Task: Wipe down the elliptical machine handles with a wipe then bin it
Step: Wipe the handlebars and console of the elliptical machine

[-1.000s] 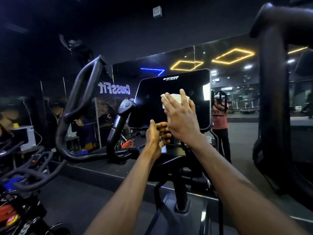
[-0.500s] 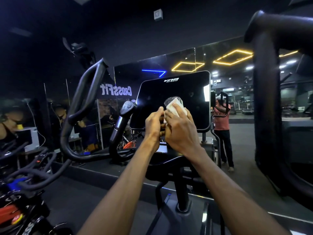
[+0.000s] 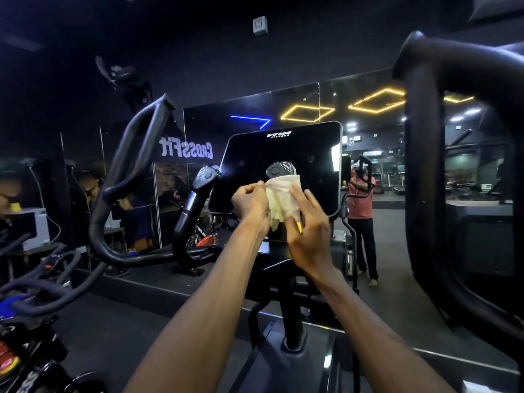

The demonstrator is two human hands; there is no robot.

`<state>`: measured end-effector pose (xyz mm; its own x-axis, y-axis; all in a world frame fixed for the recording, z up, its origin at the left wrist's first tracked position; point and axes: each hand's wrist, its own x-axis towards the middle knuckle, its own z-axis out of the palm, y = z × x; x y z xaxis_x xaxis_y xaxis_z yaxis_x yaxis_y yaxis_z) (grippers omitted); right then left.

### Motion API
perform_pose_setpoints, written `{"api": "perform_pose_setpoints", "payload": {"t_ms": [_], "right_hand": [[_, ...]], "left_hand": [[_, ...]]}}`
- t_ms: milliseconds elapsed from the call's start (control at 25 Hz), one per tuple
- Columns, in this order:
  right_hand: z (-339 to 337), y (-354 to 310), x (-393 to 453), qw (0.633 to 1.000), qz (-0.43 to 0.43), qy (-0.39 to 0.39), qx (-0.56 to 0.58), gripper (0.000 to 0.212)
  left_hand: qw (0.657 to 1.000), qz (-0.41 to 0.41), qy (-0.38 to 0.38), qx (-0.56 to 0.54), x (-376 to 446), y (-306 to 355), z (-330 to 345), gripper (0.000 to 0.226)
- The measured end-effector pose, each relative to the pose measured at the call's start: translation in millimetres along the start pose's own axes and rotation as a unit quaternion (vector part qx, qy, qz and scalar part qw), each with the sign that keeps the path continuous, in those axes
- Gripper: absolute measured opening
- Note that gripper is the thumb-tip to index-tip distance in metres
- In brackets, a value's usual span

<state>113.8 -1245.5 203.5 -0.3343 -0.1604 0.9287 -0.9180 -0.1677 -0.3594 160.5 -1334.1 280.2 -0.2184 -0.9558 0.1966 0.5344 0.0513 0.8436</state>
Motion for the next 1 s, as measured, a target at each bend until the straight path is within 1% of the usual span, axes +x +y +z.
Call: {"api": "perform_pose_setpoints", "payload": {"t_ms": [80,160,240,280,360,400,440,480,560,640,680,720,760,800,840,920,1000], "right_hand": [[4,5,-4,0.999,-0.026,-0.015,-0.018,0.055],[3,5,-2,0.999,-0.035,-0.006,-0.012,0.049],[3,4,-2,1.0,-0.029,0.005,-0.009,0.047],[4,4,-2,0.999,-0.025,0.006,-0.019,0.048],[3,6,-3,0.999,-0.027,0.0,-0.038,0.049],[4,7,-3,1.0,-0.015,-0.003,-0.015,0.048],[3,7,-2,0.999,0.015,-0.002,0.036,0.047],[2,6,-1,0.993,0.061,0.009,0.102,0.047],[-1,6,0,0.969,0.147,0.065,0.188,0.048],[-4,4,0,0.954,0.2,0.121,0.186,0.044],[-5,3,0,0.95,0.22,0.138,0.172,0.039],[-5,2,1,0.944,0.243,0.15,0.165,0.033],[-6,1,1,0.939,0.259,0.157,0.163,0.029],[-6,2,2,0.936,0.268,0.16,0.161,0.027],[-6,2,3,0.937,0.271,0.157,0.155,0.026],[-4,2,2,0.943,0.267,0.144,0.14,0.023],[-3,3,1,0.949,0.255,0.135,0.127,0.023]], "left_hand": [[0.999,0.024,0.041,-0.007,3,0,10,0.019],[0.998,0.027,0.052,0.007,2,-4,21,0.017],[0.996,0.03,0.046,0.068,-3,-15,24,0.009],[0.992,0.045,0.05,0.109,-5,-22,22,0.008],[0.978,0.099,0.043,0.179,-12,-30,10,0.017],[0.97,0.124,0.028,0.208,-18,-30,4,0.025],[0.966,0.134,0.003,0.221,-23,-30,2,0.036],[0.97,0.126,-0.034,0.205,-30,-27,1,0.046],[0.98,0.061,-0.128,0.137,-40,-25,8,0.057],[0.977,-0.039,-0.204,0.041,-41,-23,11,0.066],[0.965,-0.096,-0.242,-0.024,-38,-23,8,0.072],[0.944,-0.148,-0.282,-0.085,-34,-24,5,0.078],[0.92,-0.182,-0.323,-0.128,-30,-24,3,0.085],[0.902,-0.197,-0.351,-0.156,-25,-22,3,0.091],[0.892,-0.201,-0.364,-0.174,-17,-18,7,0.094],[0.888,-0.2,-0.364,-0.196,-3,-4,19,0.098],[0.875,-0.206,-0.366,-0.243,8,6,30,0.095]]}}
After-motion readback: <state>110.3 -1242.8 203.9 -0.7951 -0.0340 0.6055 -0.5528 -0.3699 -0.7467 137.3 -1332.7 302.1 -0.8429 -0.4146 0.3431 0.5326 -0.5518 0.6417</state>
